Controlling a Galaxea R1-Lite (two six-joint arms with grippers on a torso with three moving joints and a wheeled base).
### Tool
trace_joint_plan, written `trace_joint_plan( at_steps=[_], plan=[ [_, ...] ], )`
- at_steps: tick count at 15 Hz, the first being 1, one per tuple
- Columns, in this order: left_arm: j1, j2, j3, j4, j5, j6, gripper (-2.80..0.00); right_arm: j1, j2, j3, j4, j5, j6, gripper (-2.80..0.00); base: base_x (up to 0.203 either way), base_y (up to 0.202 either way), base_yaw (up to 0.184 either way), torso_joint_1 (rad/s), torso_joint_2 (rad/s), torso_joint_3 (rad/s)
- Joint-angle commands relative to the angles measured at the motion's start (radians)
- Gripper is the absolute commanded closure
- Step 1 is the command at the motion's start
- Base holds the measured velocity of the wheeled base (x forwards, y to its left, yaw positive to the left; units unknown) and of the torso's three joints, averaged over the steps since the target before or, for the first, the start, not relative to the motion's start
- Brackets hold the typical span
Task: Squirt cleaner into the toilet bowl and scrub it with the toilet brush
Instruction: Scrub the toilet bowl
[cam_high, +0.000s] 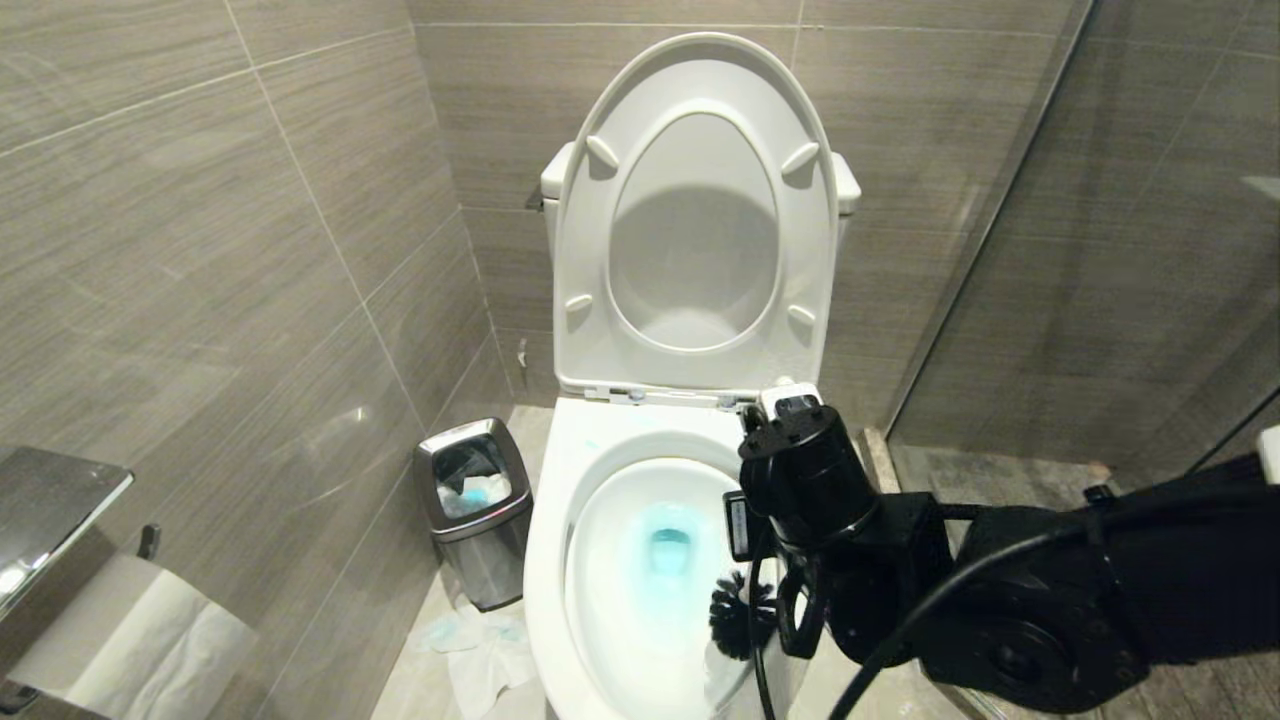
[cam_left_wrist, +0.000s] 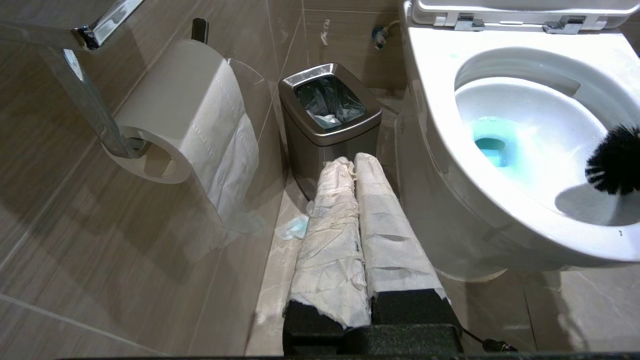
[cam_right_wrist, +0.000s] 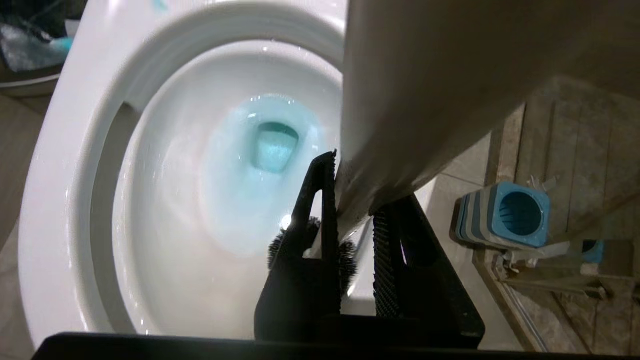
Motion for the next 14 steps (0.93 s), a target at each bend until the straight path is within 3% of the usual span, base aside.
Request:
trace_joint_plan(
  at_steps=[1,6,14],
  plan=[
    [0.000,0.001,0.000,0.000,0.000,-0.001,0.00,-0.029,0.128,-0.065,-0.078,-0.003,-0.033,0.00,0.000,0.000,0.000,0.000,0.00,0.000],
    [0.000,0.001,0.000,0.000,0.000,0.001,0.00,-0.089,0.359,-0.333,-0.247,-0.019,-0.165,0.00,0.000,0.000,0.000,0.000,0.00,0.000],
    [0.000,0.001,0.000,0.000,0.000,-0.001,0.00,-0.087,0.579,-0.764,-0.213,0.002,-0.224,0.00,0.000,0.000,0.000,0.000,0.00,0.000]
  ],
)
